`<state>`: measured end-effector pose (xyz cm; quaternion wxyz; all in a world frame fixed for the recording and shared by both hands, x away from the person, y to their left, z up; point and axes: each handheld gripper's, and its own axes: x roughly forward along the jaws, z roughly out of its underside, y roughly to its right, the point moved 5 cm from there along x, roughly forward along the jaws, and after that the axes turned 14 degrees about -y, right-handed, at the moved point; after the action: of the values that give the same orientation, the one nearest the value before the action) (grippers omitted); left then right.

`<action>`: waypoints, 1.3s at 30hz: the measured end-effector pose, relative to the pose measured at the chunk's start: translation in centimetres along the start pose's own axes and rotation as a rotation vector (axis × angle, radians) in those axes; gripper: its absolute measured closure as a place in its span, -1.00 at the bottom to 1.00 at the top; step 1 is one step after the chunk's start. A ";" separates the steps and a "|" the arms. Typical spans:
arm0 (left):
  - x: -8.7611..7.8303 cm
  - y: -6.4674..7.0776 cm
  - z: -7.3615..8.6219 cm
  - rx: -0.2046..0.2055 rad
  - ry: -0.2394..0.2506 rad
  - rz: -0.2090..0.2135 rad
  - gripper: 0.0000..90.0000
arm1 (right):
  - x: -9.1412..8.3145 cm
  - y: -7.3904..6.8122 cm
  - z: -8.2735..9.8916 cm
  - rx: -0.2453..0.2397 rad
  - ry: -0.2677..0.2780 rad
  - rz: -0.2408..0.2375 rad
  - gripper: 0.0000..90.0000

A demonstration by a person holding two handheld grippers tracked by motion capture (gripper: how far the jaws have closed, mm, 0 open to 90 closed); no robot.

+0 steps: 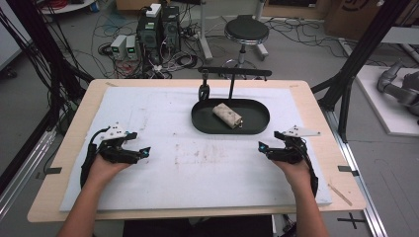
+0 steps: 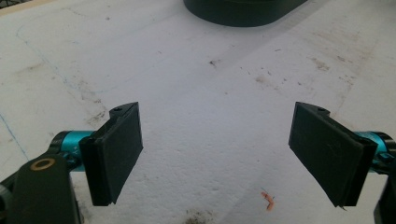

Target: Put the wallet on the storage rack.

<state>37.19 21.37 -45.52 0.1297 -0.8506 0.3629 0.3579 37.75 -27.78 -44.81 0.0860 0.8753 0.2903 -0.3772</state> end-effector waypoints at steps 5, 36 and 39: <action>0.1 0.2 0.0 0.008 -0.006 0.003 -0.61 | -0.2 0.3 1.2 0.026 0.014 0.003 -0.60; 0.1 0.2 0.0 0.008 -0.009 0.009 -0.61 | 0.4 0.4 2.9 0.025 -0.036 0.018 -0.60; 0.1 0.2 0.1 0.006 -0.011 0.008 -0.61 | 0.4 0.4 2.9 0.020 -0.038 0.016 -0.60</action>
<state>37.09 21.20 -45.65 0.1328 -0.8468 0.3665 0.3619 36.44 -28.94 -47.16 0.0858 0.8711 0.2776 -0.3960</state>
